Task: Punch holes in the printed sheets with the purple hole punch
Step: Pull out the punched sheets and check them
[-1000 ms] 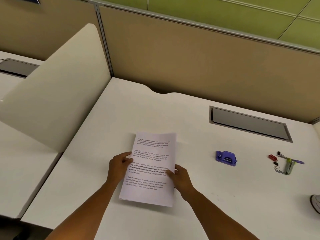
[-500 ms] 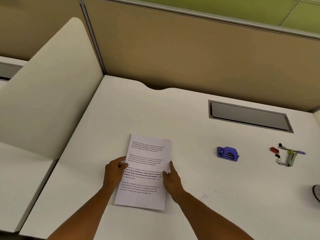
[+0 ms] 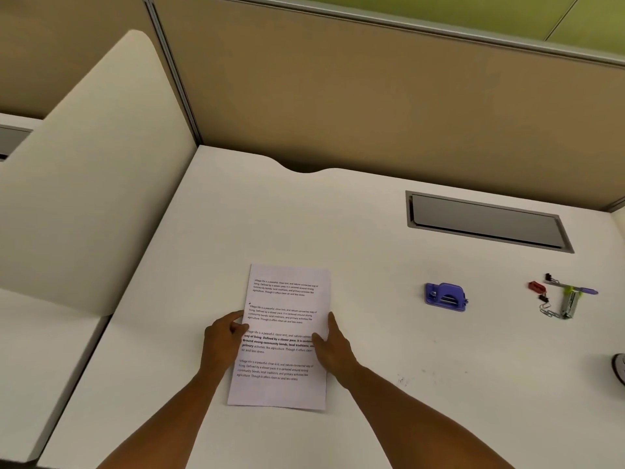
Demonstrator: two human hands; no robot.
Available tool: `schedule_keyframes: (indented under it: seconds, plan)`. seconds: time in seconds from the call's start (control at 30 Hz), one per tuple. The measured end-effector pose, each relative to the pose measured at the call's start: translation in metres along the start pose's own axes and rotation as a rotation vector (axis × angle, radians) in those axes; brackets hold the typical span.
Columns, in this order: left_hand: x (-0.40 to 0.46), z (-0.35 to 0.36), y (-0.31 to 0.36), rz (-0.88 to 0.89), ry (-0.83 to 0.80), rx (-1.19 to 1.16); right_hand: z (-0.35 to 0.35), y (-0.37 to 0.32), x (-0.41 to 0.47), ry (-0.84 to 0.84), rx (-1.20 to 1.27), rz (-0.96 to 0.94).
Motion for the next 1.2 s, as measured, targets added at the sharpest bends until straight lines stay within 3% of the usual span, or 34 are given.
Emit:
schedule_keyframes:
  seconds: [0.9,1.2]
  plan:
    - [0.007,0.001,0.008,-0.006,0.04,0.054,-0.014,0.0,0.005,-0.024,0.045,0.008]
    - [0.005,0.002,0.01,0.0,0.03,0.08,-0.016,-0.005,0.009,-0.042,-0.227,-0.045]
Point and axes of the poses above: each hand's wrist, its own x-axis towards the middle knuckle, its own z-axis out of the palm, y = z × x, the point moved 7 cm from there along x, towards the middle knuckle, and after that the axes turned 13 degrees about -y, right-handed, at the moved point
